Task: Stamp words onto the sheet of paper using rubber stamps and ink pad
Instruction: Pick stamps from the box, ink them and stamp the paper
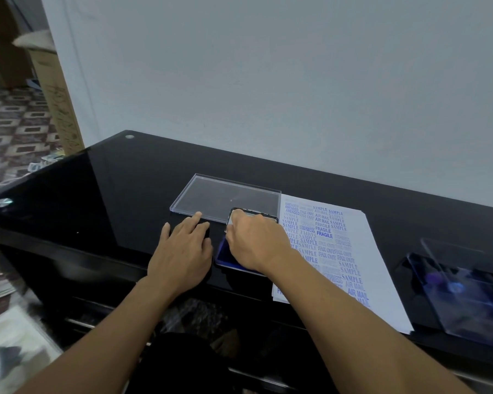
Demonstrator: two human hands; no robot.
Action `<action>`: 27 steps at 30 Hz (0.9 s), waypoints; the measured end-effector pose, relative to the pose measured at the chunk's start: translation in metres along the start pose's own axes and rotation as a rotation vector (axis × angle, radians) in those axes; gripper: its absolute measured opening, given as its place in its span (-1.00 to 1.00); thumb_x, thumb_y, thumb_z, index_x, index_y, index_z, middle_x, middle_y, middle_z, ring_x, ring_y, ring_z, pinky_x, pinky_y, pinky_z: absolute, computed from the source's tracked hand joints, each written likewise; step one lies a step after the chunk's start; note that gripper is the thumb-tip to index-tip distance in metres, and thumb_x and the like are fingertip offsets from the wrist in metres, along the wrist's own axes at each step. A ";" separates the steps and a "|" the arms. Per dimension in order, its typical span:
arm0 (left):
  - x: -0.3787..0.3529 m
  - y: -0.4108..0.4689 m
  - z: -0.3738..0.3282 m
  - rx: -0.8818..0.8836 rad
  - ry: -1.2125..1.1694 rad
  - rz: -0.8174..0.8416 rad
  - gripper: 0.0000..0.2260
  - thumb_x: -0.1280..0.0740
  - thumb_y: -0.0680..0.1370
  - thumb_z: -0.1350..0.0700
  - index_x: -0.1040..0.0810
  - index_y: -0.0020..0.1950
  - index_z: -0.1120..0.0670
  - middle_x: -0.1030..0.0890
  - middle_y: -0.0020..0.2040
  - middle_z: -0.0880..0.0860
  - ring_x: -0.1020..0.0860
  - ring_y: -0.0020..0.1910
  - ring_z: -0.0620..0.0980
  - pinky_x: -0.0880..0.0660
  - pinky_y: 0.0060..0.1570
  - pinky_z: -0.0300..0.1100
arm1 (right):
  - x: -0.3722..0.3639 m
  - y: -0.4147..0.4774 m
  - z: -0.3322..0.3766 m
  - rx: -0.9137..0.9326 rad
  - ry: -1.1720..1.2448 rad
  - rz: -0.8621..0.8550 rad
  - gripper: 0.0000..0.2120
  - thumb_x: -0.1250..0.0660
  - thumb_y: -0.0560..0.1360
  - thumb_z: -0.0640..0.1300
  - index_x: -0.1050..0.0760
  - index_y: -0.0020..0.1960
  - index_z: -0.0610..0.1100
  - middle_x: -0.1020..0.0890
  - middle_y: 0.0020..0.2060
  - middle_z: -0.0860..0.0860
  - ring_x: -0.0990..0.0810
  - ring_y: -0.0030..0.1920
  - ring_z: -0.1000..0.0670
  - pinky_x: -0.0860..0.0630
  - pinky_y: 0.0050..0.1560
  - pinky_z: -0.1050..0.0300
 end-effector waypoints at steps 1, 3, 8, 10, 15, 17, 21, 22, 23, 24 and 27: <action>0.000 0.000 0.000 0.000 0.003 0.002 -0.62 -0.04 0.67 0.01 -0.37 0.45 0.03 -0.17 0.59 0.01 -0.21 0.53 -0.05 -0.04 0.51 0.14 | 0.000 -0.001 0.000 0.000 0.005 0.000 -0.74 -0.06 0.68 0.02 -0.38 0.14 -0.14 -0.61 0.04 -0.20 -0.58 0.03 -0.27 -0.32 -0.18 0.02; -0.001 0.000 0.000 0.001 0.003 0.008 -0.62 -0.04 0.67 0.01 -0.36 0.46 0.03 -0.17 0.59 0.01 -0.20 0.54 -0.05 -0.04 0.52 0.14 | 0.000 -0.002 0.001 -0.003 0.015 0.003 -0.75 -0.07 0.68 0.03 -0.38 0.14 -0.14 -0.61 0.03 -0.20 -0.58 0.01 -0.27 -0.31 -0.18 0.03; 0.000 0.000 -0.001 0.001 -0.006 0.010 -0.61 -0.04 0.67 0.02 -0.36 0.47 0.05 -0.17 0.59 0.02 -0.18 0.54 -0.05 -0.03 0.52 0.14 | -0.001 -0.002 0.000 -0.008 0.016 -0.007 -0.75 -0.07 0.68 0.02 -0.37 0.12 -0.14 -0.61 0.00 -0.18 -0.59 -0.02 -0.25 -0.32 -0.20 0.03; 0.000 0.000 -0.001 0.001 -0.011 0.009 -0.62 -0.04 0.67 0.02 -0.36 0.46 0.05 -0.17 0.59 0.02 -0.19 0.54 -0.04 -0.02 0.51 0.14 | -0.001 -0.002 0.000 -0.012 0.021 -0.004 -0.76 -0.06 0.68 0.02 -0.37 0.12 -0.14 -0.61 0.00 -0.18 -0.59 -0.03 -0.25 -0.32 -0.20 0.03; 0.000 0.000 -0.001 -0.003 -0.012 0.009 -0.63 -0.04 0.67 0.02 -0.37 0.45 0.04 -0.17 0.59 0.03 -0.19 0.54 -0.04 -0.03 0.51 0.14 | 0.000 0.000 -0.001 -0.014 0.029 -0.010 -0.76 -0.07 0.68 0.01 -0.38 0.11 -0.14 -0.62 0.00 -0.18 -0.59 -0.04 -0.24 -0.31 -0.20 0.03; 0.000 0.000 -0.001 -0.007 -0.004 0.000 -0.64 -0.05 0.66 0.03 -0.39 0.43 0.04 -0.18 0.59 0.03 -0.21 0.53 -0.03 -0.05 0.50 0.15 | 0.000 -0.002 0.000 -0.010 0.027 -0.015 -0.76 -0.07 0.67 0.02 -0.38 0.12 -0.14 -0.62 0.00 -0.17 -0.59 -0.03 -0.25 -0.31 -0.21 0.03; 0.000 0.000 0.000 -0.005 -0.005 0.000 -0.63 -0.05 0.66 0.02 -0.38 0.44 0.05 -0.19 0.59 0.03 -0.21 0.53 -0.04 -0.05 0.50 0.15 | 0.000 -0.003 0.001 -0.002 0.025 -0.020 -0.76 -0.07 0.68 0.02 -0.38 0.12 -0.13 -0.62 -0.01 -0.17 -0.59 -0.04 -0.23 -0.31 -0.21 0.04; 0.000 0.000 0.000 -0.003 -0.006 0.001 -0.63 -0.05 0.66 0.02 -0.38 0.44 0.04 -0.19 0.59 0.02 -0.20 0.54 -0.04 -0.05 0.51 0.15 | 0.000 -0.003 0.001 -0.002 0.027 -0.019 -0.76 -0.07 0.68 0.02 -0.38 0.11 -0.14 -0.62 -0.01 -0.17 -0.59 -0.05 -0.23 -0.31 -0.21 0.04; 0.000 0.000 0.000 -0.002 -0.006 0.003 -0.62 -0.05 0.66 0.02 -0.37 0.45 0.04 -0.19 0.59 0.02 -0.19 0.54 -0.04 -0.04 0.51 0.14 | 0.000 -0.002 0.001 -0.003 0.027 -0.016 -0.76 -0.07 0.68 0.02 -0.38 0.11 -0.14 -0.63 -0.01 -0.17 -0.59 -0.05 -0.23 -0.31 -0.21 0.04; 0.000 0.000 -0.001 -0.001 -0.009 0.004 -0.62 -0.05 0.66 0.02 -0.37 0.45 0.04 -0.18 0.59 0.02 -0.19 0.54 -0.04 -0.04 0.51 0.14 | 0.000 -0.002 0.000 -0.003 0.026 -0.013 -0.76 -0.07 0.68 0.02 -0.38 0.11 -0.14 -0.62 0.00 -0.17 -0.59 -0.04 -0.23 -0.31 -0.21 0.03; 0.000 0.000 0.000 0.004 -0.019 0.008 -0.61 -0.05 0.66 0.02 -0.36 0.47 0.04 -0.17 0.59 0.02 -0.19 0.54 -0.05 -0.03 0.51 0.14 | 0.000 -0.002 0.001 -0.004 0.022 -0.007 -0.75 -0.07 0.68 0.02 -0.38 0.13 -0.14 -0.62 0.02 -0.18 -0.59 0.00 -0.25 -0.31 -0.19 0.03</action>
Point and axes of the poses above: each hand's wrist, its own y-axis towards the middle knuckle, its own x-axis out of the back of the hand, z = x × y, the point moved 10 cm from there along y, towards the middle knuckle
